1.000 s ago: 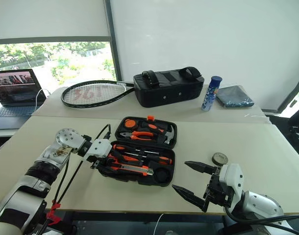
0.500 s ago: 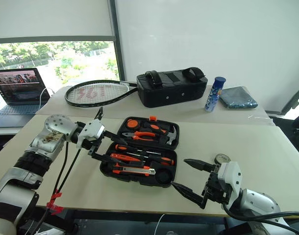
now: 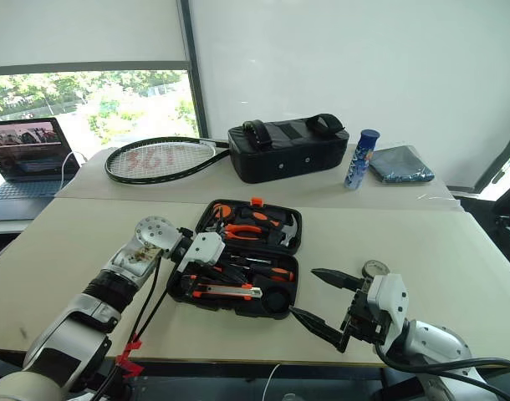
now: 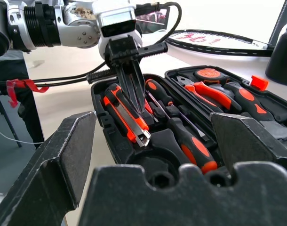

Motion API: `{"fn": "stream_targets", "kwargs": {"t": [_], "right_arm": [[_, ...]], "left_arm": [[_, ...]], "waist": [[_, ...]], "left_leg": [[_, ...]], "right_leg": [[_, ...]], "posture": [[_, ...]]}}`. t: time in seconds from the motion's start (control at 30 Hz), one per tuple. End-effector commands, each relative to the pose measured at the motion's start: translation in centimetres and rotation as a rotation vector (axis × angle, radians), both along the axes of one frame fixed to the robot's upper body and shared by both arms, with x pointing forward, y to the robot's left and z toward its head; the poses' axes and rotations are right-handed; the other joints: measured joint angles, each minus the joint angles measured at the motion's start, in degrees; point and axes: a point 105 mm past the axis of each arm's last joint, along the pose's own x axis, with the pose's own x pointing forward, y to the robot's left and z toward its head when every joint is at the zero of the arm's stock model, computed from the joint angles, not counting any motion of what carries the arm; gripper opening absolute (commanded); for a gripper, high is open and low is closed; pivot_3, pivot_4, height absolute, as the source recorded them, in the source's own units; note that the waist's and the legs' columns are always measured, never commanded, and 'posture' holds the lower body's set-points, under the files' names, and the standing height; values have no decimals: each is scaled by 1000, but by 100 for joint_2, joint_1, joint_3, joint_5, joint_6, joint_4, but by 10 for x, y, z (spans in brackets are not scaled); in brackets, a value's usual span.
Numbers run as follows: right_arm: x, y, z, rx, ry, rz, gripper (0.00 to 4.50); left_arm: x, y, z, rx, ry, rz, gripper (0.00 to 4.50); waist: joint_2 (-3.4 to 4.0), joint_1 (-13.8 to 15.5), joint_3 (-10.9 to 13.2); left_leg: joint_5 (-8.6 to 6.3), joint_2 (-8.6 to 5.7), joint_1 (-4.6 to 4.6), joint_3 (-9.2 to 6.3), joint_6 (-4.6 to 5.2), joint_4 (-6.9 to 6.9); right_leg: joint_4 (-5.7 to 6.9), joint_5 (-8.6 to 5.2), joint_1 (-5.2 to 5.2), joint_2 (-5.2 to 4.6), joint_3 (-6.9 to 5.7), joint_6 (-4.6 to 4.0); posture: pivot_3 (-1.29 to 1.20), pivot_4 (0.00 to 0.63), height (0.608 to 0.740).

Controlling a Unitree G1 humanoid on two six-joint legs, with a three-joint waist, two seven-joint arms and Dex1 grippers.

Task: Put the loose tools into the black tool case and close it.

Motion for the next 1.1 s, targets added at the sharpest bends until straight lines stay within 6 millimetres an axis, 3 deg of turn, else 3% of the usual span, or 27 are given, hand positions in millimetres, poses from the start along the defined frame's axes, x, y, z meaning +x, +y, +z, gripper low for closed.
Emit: {"fn": "stream_targets", "kwargs": {"t": [0.03, 0.23, 0.4, 0.6, 0.8, 1.1], "right_arm": [[-4, 2, 8, 7, -47, 0, 4500], [-4, 2, 8, 9, -47, -5, 4500], [-4, 3, 7, 12, -45, -4, 4500], [-4, 2, 7, 11, -43, -5, 4500], [-4, 3, 7, 15, -42, -1, 4500], [-5, 3, 6, 18, -37, 1, 4500]], "left_arm": [[-1, 6, 2, 41, -57, -3, 88], [5, 19, -5, 81, -48, 102, 88], [-4, 22, -9, 98, -21, 80, 88], [-1, 45, -23, 198, 8, 182, 88], [-6, 29, -7, 22, 8, 150, 88], [2, 16, 20, -179, -67, 167, 88]], "waist": [[0, 7, 0], [0, 12, 0], [2, -13, -1], [7, -6, -4], [8, 9, -4], [8, 14, -3]], "left_leg": [[0, 0, 0, 0, 0, 0], [0, -1, 7, 1, 0, 0], [0, -1, 23, 5, 0, 0], [1, -1, 29, 6, 0, 0], [1, 0, 99, 8, 0, 0], [-2, -1, 69, 3, 4, 0]], "right_leg": [[0, 0, 0, 0, 0, 0], [-1, 0, 6, -1, 1, 2], [11, 0, 14, 0, 9, 2], [16, -1, 16, 2, 13, 2], [4, -7, 92, 1, 12, 4], [-19, -10, 82, 0, 9, 9]], "posture": [[0, 150, 740], [0, 150, 740], [0, 150, 740], [0, 150, 740], [0, 150, 740], [0, 150, 740]]}}
